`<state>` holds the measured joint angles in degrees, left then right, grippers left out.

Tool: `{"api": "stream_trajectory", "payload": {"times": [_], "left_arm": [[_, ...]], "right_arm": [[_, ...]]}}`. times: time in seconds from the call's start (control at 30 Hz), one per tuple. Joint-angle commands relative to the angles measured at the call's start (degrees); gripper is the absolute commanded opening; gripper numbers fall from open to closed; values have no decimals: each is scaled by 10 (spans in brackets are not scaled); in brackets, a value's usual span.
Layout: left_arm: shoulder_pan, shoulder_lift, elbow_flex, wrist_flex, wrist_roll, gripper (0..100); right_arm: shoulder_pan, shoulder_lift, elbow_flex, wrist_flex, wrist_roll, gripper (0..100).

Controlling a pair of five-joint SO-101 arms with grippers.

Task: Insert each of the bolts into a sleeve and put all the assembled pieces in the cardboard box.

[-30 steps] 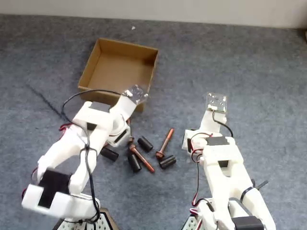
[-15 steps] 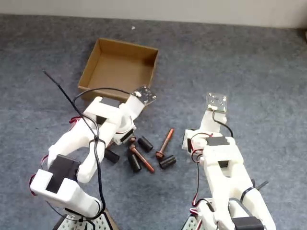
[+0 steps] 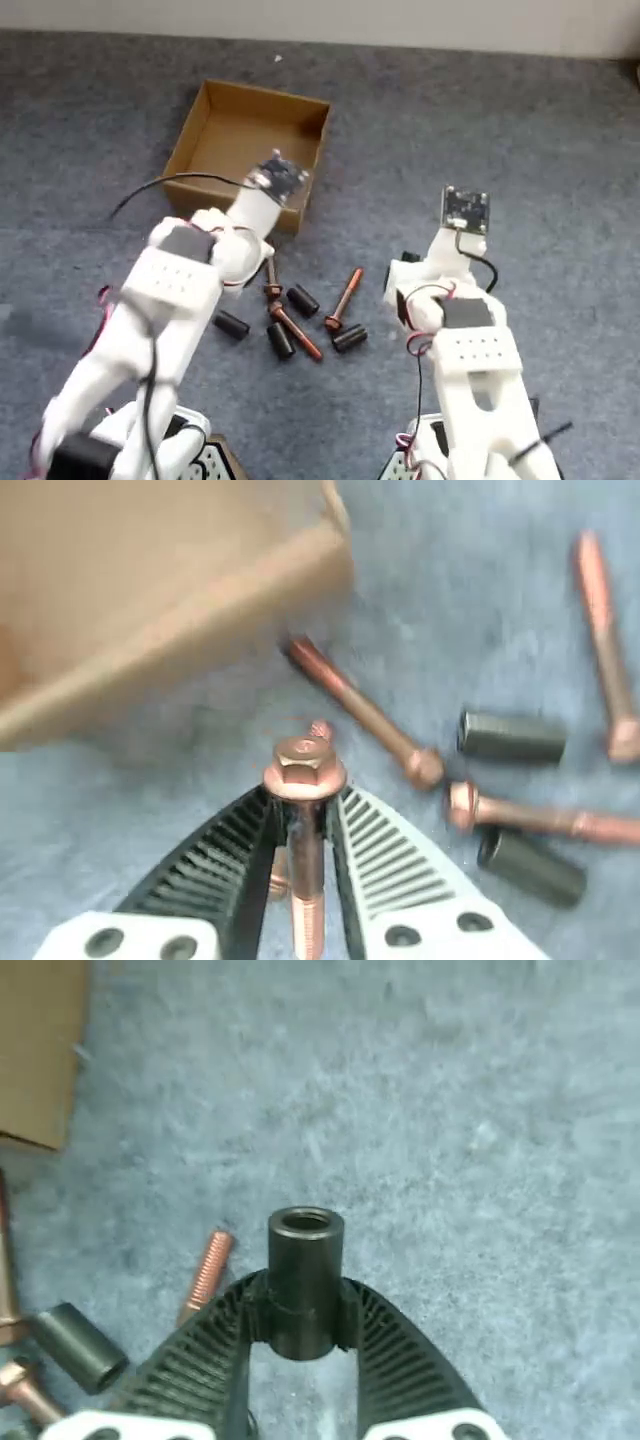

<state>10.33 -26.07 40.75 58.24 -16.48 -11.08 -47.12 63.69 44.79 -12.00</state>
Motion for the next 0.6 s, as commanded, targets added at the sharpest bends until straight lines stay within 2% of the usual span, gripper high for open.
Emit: {"api": "stream_trajectory", "payload": {"times": [0.0, 0.37, 0.57], "left_arm": [[-5, -146, 0, 5, 55, 5], [-4, -313, 0, -23, 150, 5], [-2, -371, 0, -61, 214, 5]], "right_arm": [[4, -75, -4, 8, -1, 5], [1, -198, -6, 5, 0, 5], [-78, -282, -5, 5, 0, 5]]}}
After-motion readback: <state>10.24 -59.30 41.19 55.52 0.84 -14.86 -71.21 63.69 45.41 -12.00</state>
